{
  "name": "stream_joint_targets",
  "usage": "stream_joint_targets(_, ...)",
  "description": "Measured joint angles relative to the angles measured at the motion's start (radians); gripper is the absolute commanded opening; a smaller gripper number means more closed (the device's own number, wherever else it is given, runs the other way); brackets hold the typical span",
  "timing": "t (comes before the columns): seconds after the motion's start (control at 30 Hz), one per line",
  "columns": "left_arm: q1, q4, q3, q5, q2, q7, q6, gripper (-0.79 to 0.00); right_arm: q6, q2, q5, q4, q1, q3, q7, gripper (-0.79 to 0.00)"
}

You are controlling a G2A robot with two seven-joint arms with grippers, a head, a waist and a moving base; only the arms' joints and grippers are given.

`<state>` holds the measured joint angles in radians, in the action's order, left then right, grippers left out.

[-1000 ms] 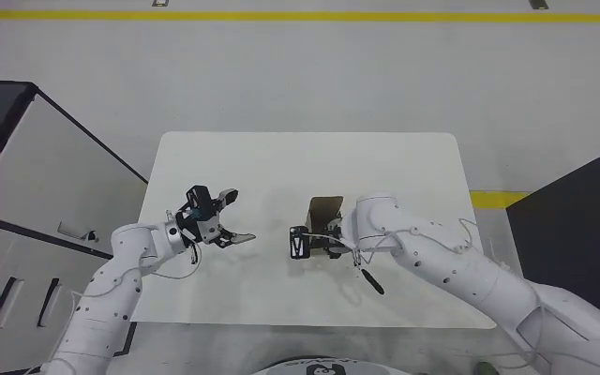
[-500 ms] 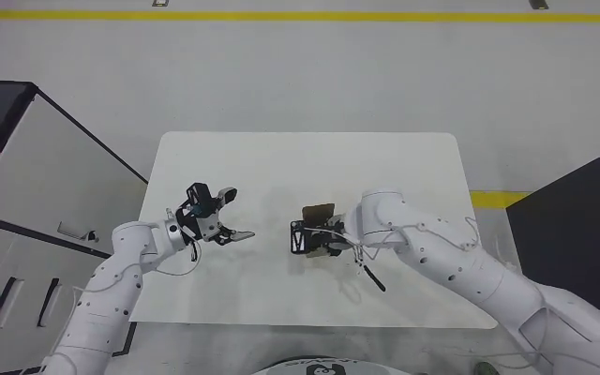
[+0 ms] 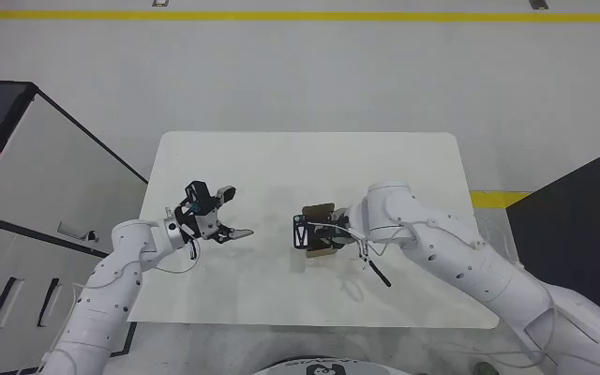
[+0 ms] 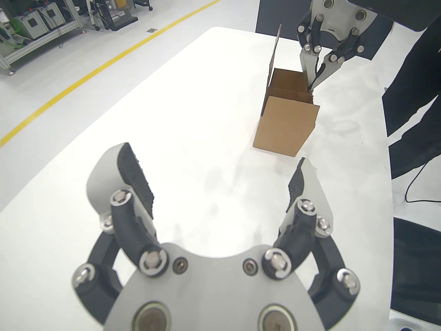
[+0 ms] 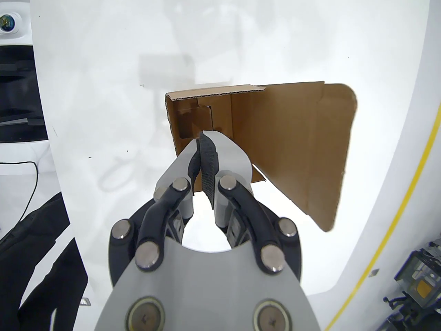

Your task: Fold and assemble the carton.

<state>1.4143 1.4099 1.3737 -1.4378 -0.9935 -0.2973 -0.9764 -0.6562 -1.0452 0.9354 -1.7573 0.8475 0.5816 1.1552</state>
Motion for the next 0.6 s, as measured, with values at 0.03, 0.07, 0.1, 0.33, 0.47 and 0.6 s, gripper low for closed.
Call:
stream_joint_targets(0.03,-0.001,-0.001,-0.001,0.000,0.000,0.000,0.001,0.000,0.001,-0.002,0.002,0.003,-0.003,-0.004,0.000,-0.785)
stream_joint_targets(0.07,-0.002,-0.002,-0.001,0.001,0.001,0.001,0.002,0.000,0.002,-0.004,0.003,0.006,-0.006,-0.008,0.000,-0.785)
stream_joint_targets(0.1,-0.002,-0.003,-0.003,0.001,0.001,0.002,0.002,0.000,0.001,-0.007,0.003,0.010,-0.009,-0.013,-0.001,-0.785)
stream_joint_targets(0.33,-0.006,-0.006,-0.011,0.005,0.003,0.004,0.006,0.000,0.001,-0.035,-0.012,0.065,-0.042,-0.059,-0.010,-0.785)
stream_joint_targets(0.47,-0.008,-0.006,-0.014,0.007,0.003,0.006,0.011,0.000,-0.001,-0.045,-0.021,0.084,-0.054,-0.074,-0.012,-0.785)
stream_joint_targets(0.6,-0.008,-0.005,-0.014,0.007,0.003,0.006,0.011,0.000,-0.001,-0.044,-0.021,0.083,-0.053,-0.074,-0.012,-0.785)
